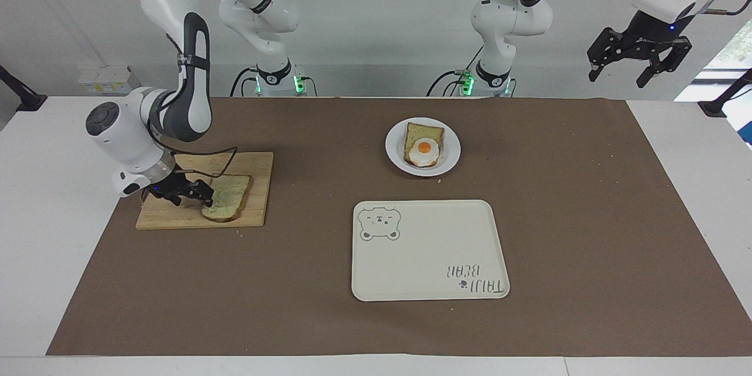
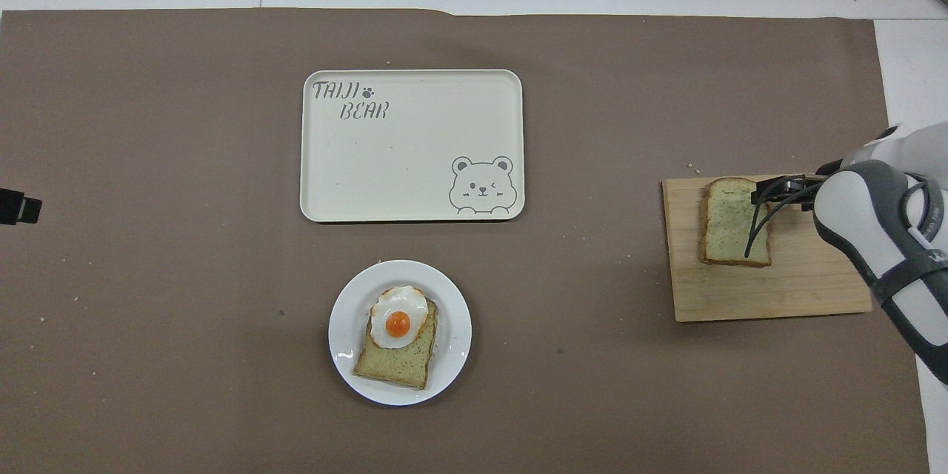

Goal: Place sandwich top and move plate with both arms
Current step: 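Close the right gripper on the toast slice and lift it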

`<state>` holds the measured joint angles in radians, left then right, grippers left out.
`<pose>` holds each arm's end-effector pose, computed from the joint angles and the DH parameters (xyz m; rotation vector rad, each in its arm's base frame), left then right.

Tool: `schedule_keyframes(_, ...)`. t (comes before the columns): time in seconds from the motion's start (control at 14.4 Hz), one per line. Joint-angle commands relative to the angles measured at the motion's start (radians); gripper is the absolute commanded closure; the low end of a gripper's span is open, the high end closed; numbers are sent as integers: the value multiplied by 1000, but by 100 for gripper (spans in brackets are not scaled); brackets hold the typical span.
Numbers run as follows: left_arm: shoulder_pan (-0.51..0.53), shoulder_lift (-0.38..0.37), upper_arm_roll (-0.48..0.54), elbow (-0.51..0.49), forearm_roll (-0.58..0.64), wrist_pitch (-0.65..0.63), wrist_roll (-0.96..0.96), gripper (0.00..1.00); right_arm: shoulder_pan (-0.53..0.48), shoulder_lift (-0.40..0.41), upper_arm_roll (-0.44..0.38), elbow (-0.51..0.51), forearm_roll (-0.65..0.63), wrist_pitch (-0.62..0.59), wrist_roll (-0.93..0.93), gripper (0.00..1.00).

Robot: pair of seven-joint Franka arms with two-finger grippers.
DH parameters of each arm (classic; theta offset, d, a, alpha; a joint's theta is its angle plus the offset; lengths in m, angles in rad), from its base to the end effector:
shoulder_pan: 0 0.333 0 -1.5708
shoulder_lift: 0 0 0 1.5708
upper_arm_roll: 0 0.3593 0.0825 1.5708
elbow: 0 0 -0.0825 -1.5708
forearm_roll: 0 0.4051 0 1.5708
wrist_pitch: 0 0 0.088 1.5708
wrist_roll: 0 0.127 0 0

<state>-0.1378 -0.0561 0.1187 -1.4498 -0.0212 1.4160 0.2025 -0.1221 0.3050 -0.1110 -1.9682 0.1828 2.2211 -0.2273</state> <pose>0.5373 -0.0107 0.7238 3.0962 -0.3501 0.0379 0.6165 -0.1345 0.3222 -3.0189 0.1752 0.0338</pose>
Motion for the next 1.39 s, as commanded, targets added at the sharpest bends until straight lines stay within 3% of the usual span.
schedule_keyframes(0.0,-6,-21,4,-21,6,-8,-6,0,15,0,5,-21,30,23,14,11)
schedule_keyframes(0.07,-6,-21,4,-21,6,-8,-6,0,18,0,5,-21,29,32,8,23)
schedule_keyframes(0.14,-6,-21,4,-21,6,-8,-6,0,19,0,5,-21,29,35,8,42)
schedule_keyframes(0.21,-6,-21,4,-21,6,-8,-6,0,21,0,5,-21,29,35,6,77)
schedule_keyframes(0.28,-6,-21,6,-21,6,-8,-6,0,21,0,5,-21,27,35,5,100)
schedule_keyframes(0.97,-6,-21,4,-21,6,-8,-6,0,44,-10,5,-3,-2,9,3,100)
schedule_keyframes(1.32,-6,-21,6,-21,6,-8,-6,0,58,-93,11,69,-54,-183,-9,100)
